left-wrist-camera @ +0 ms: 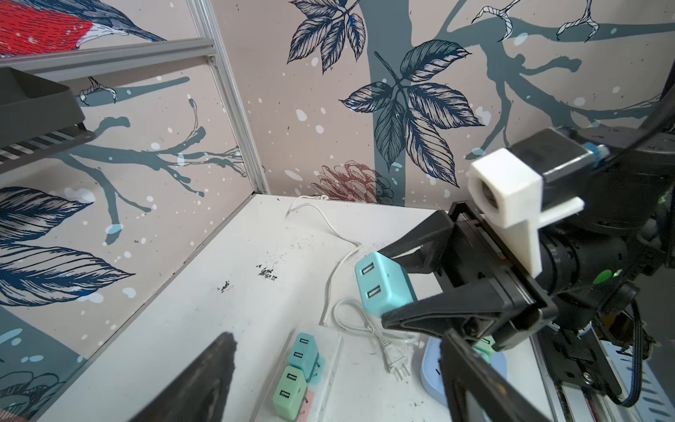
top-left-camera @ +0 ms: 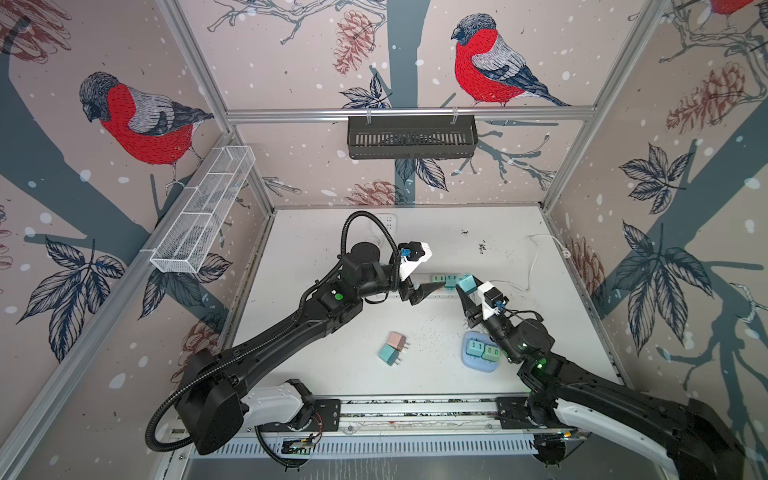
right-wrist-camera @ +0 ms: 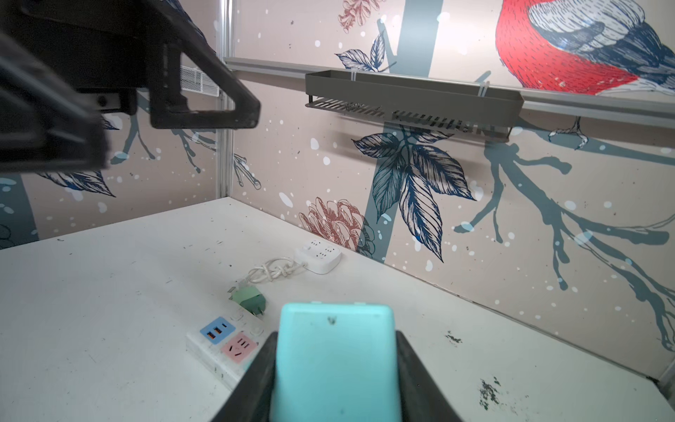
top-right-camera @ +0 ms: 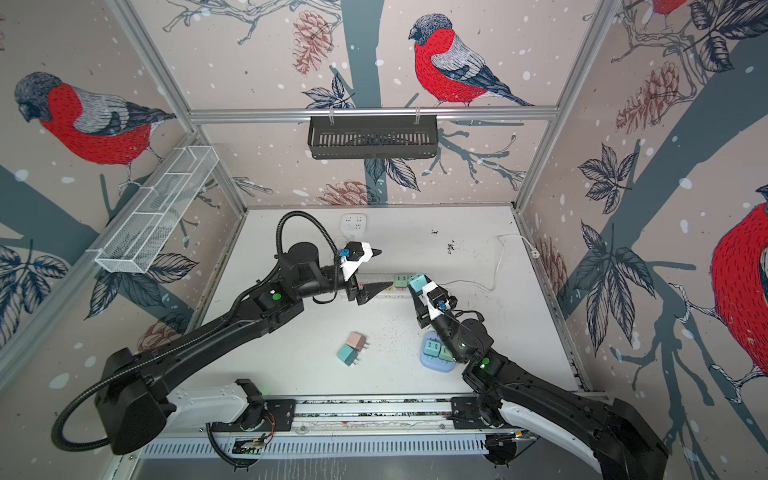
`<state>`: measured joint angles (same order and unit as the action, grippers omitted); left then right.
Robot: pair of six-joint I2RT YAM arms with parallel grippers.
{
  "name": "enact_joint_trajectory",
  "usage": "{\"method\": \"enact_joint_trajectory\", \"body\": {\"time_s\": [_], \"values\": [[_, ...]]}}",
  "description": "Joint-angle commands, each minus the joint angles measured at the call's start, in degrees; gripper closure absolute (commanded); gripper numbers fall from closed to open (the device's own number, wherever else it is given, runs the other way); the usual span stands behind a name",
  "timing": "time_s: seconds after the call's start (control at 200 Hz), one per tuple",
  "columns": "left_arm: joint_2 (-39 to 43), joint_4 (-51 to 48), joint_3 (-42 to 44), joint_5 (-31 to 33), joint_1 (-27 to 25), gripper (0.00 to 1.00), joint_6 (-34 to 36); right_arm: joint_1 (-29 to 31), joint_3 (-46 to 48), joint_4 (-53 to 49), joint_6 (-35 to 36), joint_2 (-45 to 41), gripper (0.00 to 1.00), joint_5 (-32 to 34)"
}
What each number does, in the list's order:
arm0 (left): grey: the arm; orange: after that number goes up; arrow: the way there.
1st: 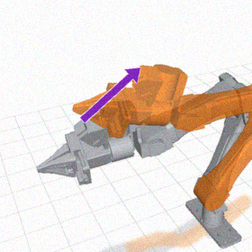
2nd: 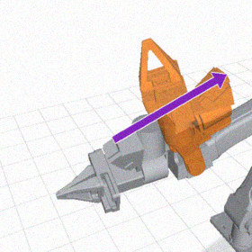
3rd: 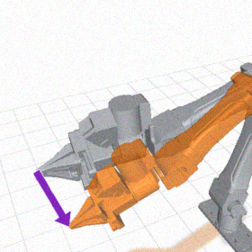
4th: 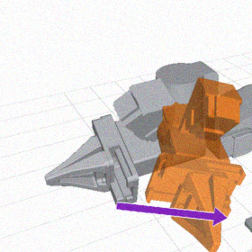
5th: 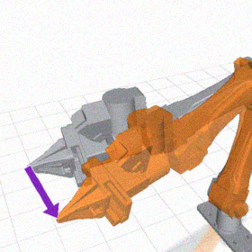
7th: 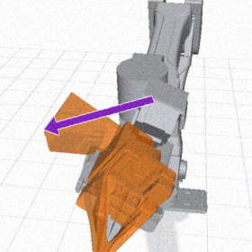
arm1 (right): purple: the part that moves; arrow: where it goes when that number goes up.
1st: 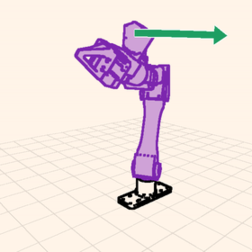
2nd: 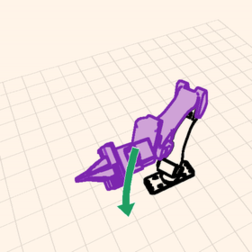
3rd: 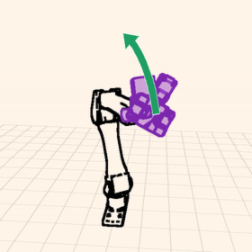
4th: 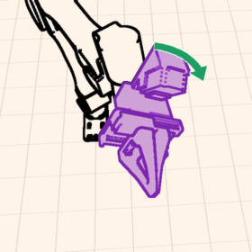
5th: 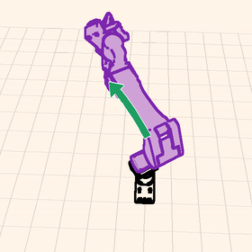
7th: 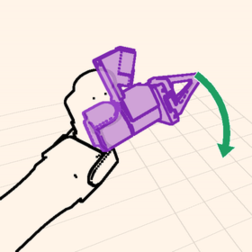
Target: Insert the plug
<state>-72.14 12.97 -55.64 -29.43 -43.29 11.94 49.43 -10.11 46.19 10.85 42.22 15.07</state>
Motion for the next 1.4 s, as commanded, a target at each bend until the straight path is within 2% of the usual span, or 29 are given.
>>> {"method": "enact_joint_trajectory", "body": {"time_s": [0.0, 0.56, 0.735, 1.026, 1.216, 1.396], "values": [[-1.4, -1.3, -1.2, -3.4, -0.1, 0.16, -0.3, 0.2, 0.4, 5.3, 4.1, -1.2, 0.84, -2.3], [-7.5, -9.4, -9.4, -5.9, -0.2, 0.17, -0.6, 3.9, 2.3, 6.6, 9.2, -2.9, 0.84, -6.3], [-7.2, -9.5, -8.5, -7.5, -0.4, 0.17, -0.2, 4.9, 0.8, 7.0, 10.5, -1.7, 0.84, -6.4], [-7.5, -10.5, -9.4, -9.0, -0.7, 0.17, 0.1, 4.5, -0.3, 13.5, 17.8, 5.4, 0.85, -6.3], [-6.8, -10.8, -8.8, -9.0, -0.8, 0.17, 0.6, 1.3, -2.8, 15.9, 17.4, 10.0, 0.88, -8.0], [-7.5, -11.0, -9.2, -8.9, -1.0, 0.18, 0.8, 1.2, -2.8, 19.3, 19.2, 11.7, 0.88, -11.0]]}}
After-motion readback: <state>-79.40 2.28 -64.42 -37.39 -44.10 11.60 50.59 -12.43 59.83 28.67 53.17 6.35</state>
